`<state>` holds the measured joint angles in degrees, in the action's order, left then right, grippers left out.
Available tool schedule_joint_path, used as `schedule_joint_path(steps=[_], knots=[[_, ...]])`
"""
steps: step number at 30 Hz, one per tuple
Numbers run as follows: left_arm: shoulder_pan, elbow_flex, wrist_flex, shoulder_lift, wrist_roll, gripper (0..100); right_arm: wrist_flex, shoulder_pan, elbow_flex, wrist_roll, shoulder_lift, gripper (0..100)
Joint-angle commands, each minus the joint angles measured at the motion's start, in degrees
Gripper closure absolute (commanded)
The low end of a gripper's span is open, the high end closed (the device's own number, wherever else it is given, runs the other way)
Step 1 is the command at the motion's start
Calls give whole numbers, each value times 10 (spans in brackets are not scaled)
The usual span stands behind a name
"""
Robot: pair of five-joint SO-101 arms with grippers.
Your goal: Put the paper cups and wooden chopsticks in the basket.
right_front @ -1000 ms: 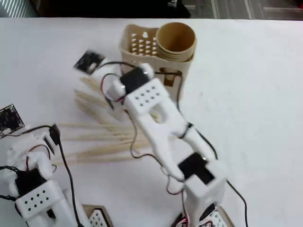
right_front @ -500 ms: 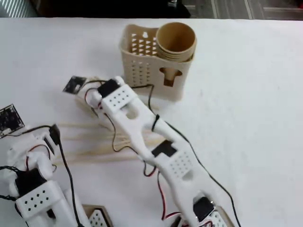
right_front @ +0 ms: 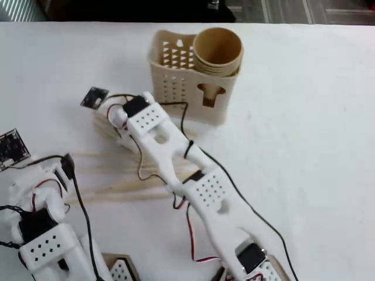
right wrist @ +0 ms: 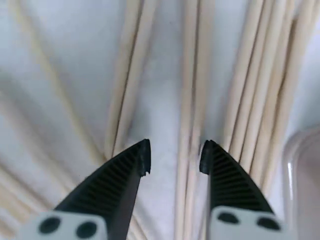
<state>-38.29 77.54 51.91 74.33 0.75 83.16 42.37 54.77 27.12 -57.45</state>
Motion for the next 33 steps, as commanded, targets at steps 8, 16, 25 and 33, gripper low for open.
schedule_joint_path(steps=[8,16,25,33], knots=[[9,-3,-9,16,7,699,-7,-15,69,4,-50,898],[9,-3,-9,16,7,699,-4,-3,68,5,-55,976],[11,-3,-9,16,7,699,112,-3,168,1,-12,981],[20,-3,-11,16,7,699,149,-12,207,-1,-7,981]])
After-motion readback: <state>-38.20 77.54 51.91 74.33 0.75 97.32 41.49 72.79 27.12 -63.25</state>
